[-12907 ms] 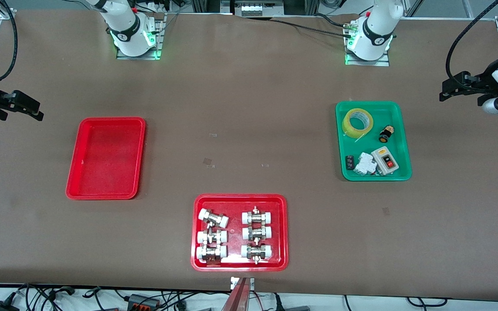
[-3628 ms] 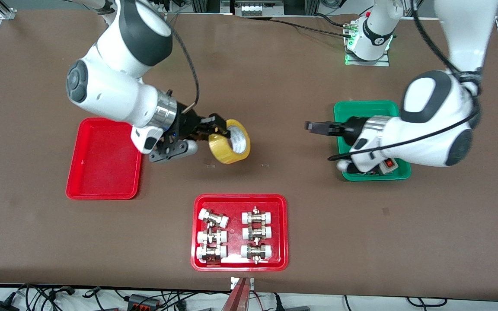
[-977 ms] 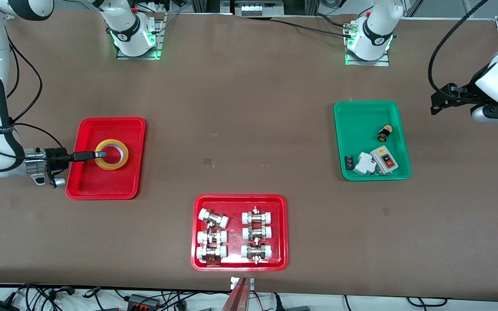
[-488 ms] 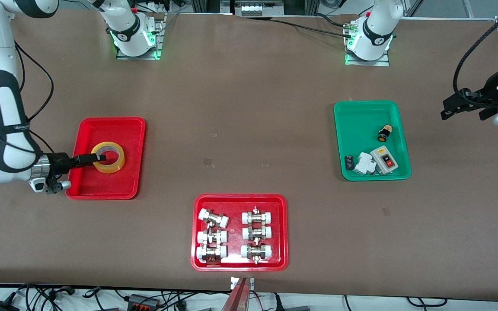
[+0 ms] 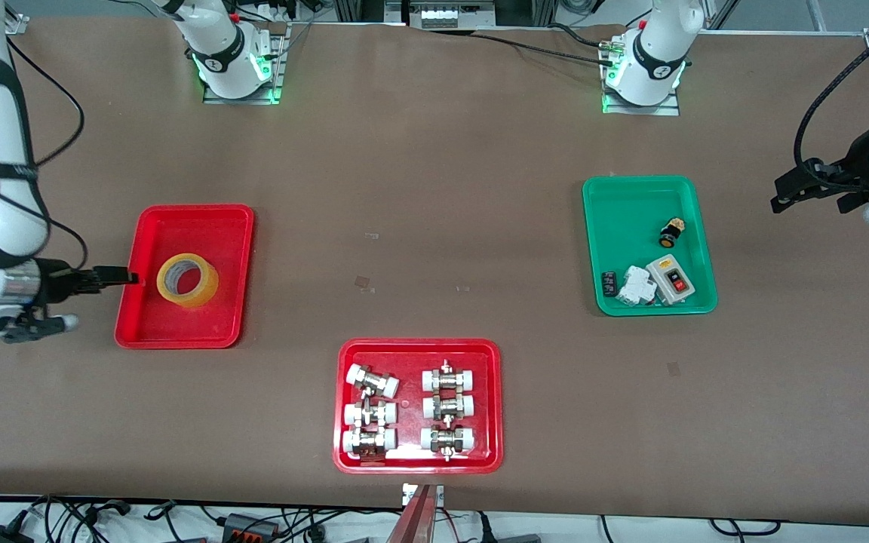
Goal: Left arm passes tape to right arm into tray
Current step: 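Open the right gripper and pull it back from the tape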
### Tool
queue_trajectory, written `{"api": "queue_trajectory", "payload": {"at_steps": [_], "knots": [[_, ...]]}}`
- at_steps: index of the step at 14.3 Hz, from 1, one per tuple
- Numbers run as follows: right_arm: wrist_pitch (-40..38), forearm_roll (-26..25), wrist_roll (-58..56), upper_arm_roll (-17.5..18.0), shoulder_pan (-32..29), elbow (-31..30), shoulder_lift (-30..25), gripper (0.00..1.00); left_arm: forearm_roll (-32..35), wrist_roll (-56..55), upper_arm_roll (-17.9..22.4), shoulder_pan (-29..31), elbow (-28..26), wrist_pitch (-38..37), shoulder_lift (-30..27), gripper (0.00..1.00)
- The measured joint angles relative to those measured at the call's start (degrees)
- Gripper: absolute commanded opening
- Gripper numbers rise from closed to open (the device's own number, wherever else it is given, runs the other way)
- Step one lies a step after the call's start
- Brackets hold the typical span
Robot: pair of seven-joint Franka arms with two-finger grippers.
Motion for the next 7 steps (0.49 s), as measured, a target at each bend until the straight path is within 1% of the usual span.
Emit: {"api": "queue_trajectory", "payload": {"at_steps": [3, 5, 7], "knots": [[-6.4, -3.1, 11.0, 0.2, 2.1, 5.3, -2.4, 1.00, 0.0, 0.0, 0.0, 0.6, 0.0, 0.0, 0.1, 1.00], [-10.4, -3.8, 13.8, 0.2, 3.1, 9.7, -2.6, 1.00, 0.0, 0.0, 0.1, 1.1, 0.0, 0.0, 0.2, 1.00], [-12.3, -4.1, 14.1, 0.2, 3.5, 14.1, -2.6, 1.00, 0.0, 0.1, 0.1, 1.3, 0.0, 0.0, 0.3, 1.00]]}}
